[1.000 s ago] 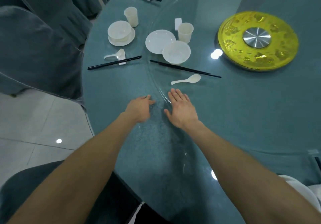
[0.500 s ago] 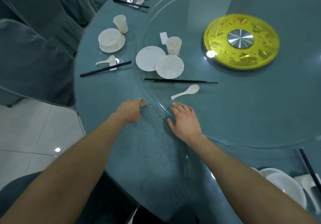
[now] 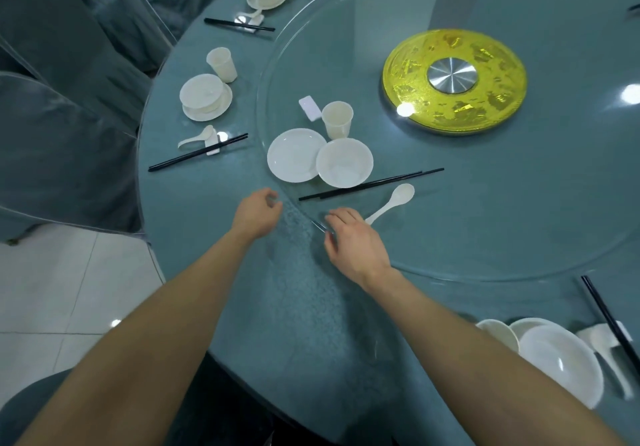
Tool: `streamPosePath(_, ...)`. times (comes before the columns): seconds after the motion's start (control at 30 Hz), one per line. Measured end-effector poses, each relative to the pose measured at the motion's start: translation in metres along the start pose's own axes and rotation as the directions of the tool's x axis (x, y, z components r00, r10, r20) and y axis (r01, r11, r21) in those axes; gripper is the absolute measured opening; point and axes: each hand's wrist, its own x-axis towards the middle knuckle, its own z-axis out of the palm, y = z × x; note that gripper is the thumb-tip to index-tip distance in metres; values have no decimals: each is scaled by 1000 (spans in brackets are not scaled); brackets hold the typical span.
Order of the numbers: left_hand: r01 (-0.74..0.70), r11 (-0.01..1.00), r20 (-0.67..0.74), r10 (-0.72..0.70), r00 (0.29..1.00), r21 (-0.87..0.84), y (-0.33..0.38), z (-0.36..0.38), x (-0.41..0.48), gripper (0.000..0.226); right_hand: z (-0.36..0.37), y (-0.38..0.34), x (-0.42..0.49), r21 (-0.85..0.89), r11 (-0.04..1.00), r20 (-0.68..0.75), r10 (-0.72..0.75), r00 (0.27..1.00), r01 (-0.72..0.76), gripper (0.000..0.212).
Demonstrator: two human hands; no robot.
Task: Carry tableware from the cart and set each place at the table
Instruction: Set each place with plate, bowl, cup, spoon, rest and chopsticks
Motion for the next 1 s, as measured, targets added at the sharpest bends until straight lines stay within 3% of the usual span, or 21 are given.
streamPosePath(0.13, 107, 976, -86, -125, 988, -191, 7, 9, 12, 40, 4, 10, -9, -72, 996, -9, 58, 998, -59, 25)
streamPosePath(0.3, 244, 827, -44, -307, 951, -506, 19, 18, 19, 51, 8, 23, -30, -111, 986, -101, 110, 989, -121, 13)
streamPosePath(0.77, 260, 688, 104, -260, 960, -677, 38, 41, -5, 24, -4, 42, -52, -127, 976, -125, 163, 979, -179, 17)
streamPosePath(1.0, 273, 617, 68, -334, 940, -738, 4, 32, -41, 19, -6, 45, -62, -143, 977, -123, 141, 982, -158, 13)
